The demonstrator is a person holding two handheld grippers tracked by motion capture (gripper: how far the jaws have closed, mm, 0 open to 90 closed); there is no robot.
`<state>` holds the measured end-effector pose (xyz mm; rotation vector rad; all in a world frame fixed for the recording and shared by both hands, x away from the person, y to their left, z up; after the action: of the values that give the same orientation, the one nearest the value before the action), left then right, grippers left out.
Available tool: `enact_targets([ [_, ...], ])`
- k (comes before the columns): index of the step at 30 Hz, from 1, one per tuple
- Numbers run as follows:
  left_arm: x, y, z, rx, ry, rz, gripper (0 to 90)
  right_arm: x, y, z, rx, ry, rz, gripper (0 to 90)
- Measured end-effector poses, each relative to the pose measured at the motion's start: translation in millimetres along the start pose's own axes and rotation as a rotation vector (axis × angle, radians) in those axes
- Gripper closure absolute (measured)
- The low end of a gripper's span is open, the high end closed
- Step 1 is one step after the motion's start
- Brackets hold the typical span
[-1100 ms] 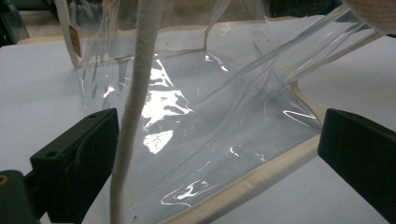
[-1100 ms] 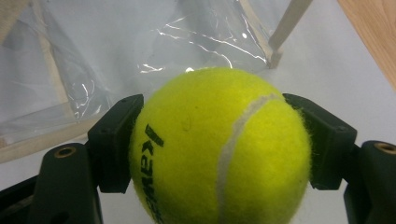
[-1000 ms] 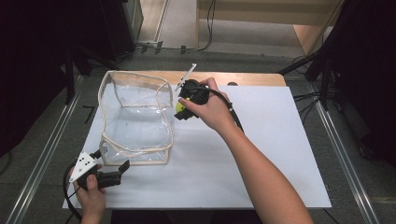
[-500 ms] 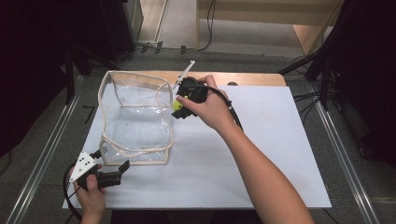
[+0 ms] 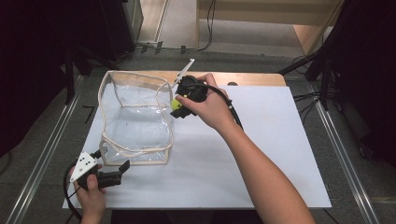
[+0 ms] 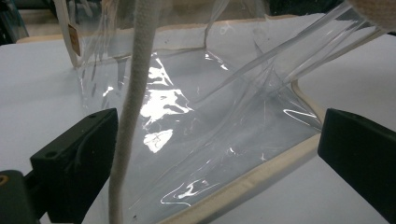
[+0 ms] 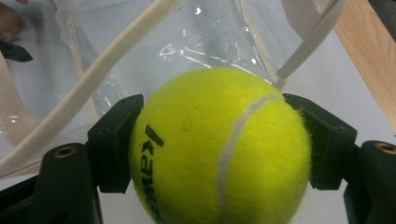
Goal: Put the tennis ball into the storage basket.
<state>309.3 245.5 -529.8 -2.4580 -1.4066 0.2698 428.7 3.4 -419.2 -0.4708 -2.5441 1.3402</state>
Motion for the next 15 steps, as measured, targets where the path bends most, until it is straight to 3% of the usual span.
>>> enact_targets([
  [15, 0.0, 0.5, 0.4, 0.004, 0.005, 0.001, 0.0, 10.4, 2.4, -8.9, -0.002, -0.026, -0.011, 23.4],
])
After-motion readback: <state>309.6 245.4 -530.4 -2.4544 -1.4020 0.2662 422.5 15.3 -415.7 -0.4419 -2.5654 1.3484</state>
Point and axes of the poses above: each handheld gripper's, and its own axes: y roughly forward along the jaws, z roughly out of its underside, x roughly to its left, the point moved 9 cm from there along y, roughly forward along the jaws, and after that the axes turned 4 degrees about -z, right-handed, at the moved point
